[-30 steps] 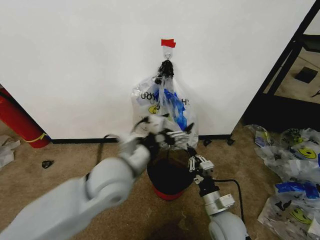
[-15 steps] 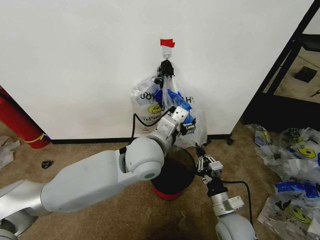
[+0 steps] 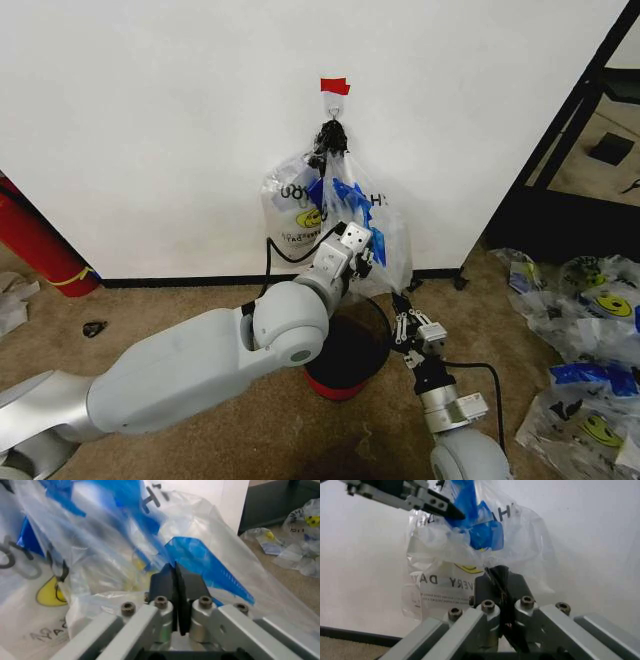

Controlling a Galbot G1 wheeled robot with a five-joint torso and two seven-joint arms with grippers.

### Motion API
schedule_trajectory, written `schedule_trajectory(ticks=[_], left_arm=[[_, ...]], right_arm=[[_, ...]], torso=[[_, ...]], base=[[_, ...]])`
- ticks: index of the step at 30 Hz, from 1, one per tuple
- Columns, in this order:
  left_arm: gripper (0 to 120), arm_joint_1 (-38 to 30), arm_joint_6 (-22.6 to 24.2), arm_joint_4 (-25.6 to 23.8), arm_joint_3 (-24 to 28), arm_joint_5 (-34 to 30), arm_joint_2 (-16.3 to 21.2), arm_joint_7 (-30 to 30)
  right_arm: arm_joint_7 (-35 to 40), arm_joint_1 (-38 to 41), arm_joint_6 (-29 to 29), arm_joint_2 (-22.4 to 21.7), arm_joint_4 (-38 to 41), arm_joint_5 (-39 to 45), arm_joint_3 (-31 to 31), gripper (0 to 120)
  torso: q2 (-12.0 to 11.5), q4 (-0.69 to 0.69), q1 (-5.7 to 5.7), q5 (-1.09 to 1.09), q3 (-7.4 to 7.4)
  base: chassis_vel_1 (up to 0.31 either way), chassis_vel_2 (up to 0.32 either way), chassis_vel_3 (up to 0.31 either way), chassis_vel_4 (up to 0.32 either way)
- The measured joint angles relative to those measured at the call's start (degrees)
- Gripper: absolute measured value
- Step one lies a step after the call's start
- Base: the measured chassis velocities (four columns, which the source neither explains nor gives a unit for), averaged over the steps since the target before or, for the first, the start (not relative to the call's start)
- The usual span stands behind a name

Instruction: Pick up the garbage bag from the wall and place it over the trash bin.

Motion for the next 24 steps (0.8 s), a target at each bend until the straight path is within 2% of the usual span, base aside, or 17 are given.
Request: schedule_trajectory(ticks=[5,8,11,17,18,20,21,24], left_arm=[[0,1.97,-1.17,-1.41,-1.51,-0.05,0.98,0.06],[0,4.67,-1.92,-3.7,-4.1,-0.05,2.87,0.53],[0,6.23,-2.52,-4.39,-5.5,0.28,3.67,0.85],[0,13.78,-5.14,-4.81,-8.81,5.39,2.51,3.12],[0,13.78,-5.14,-4.81,-8.81,5.39,2.51,3.12],[0,15.49,-5.65,-5.14,-9.62,6.49,2.46,3.77],[0,16.11,-6.17,-5.26,-9.97,7.17,2.32,4.28],[0,15.74,-6.26,-5.24,-9.66,7.22,1.85,4.35]], right_arm=[[0.19,-0.52,-0.06,-0.16,0.89,-0.02,0.19,0],[0.55,-1.91,-0.42,-0.7,2.56,-0.5,0.44,0],[1.17,-3.02,-1.03,-1.27,3.56,-1.58,1.1,6],[3.97,-10.23,-2.27,-2.16,7.62,-2.87,3.52,31],[3.97,-10.23,-2.27,-2.16,7.62,-2.87,3.52,31],[4.21,-12.95,-2.37,-2.8,10.22,-2.73,4.48,39],[5.94,-13.05,-3.76,-5.13,12.91,-3.12,7.36,54],[8.57,-8.98,-6.08,-9.1,12.1,-3.57,9.48,66]], torso=[[0.0,-0.01,0.0,0.0,0.0],[0.0,0.01,0.0,0.0,0.0],[0.0,0.01,0.0,0.0,0.0],[0.01,-0.03,0.0,-0.01,0.0],[0.01,-0.03,0.0,-0.01,0.0],[0.01,-0.01,-0.01,-0.01,-0.01],[0.01,-0.01,-0.01,0.0,-0.01],[0.01,0.01,-0.01,0.0,0.0]], base=[[0.0,0.0,0.0,0.0],[0.0,0.0,0.0,0.0],[0.0,0.0,0.0,0.0],[0.0,0.0,0.0,0.0],[0.0,0.0,0.0,0.0],[0.0,0.0,0.0,0.0],[0.0,0.0,0.0,0.0],[0.0,0.0,0.0,0.0]])
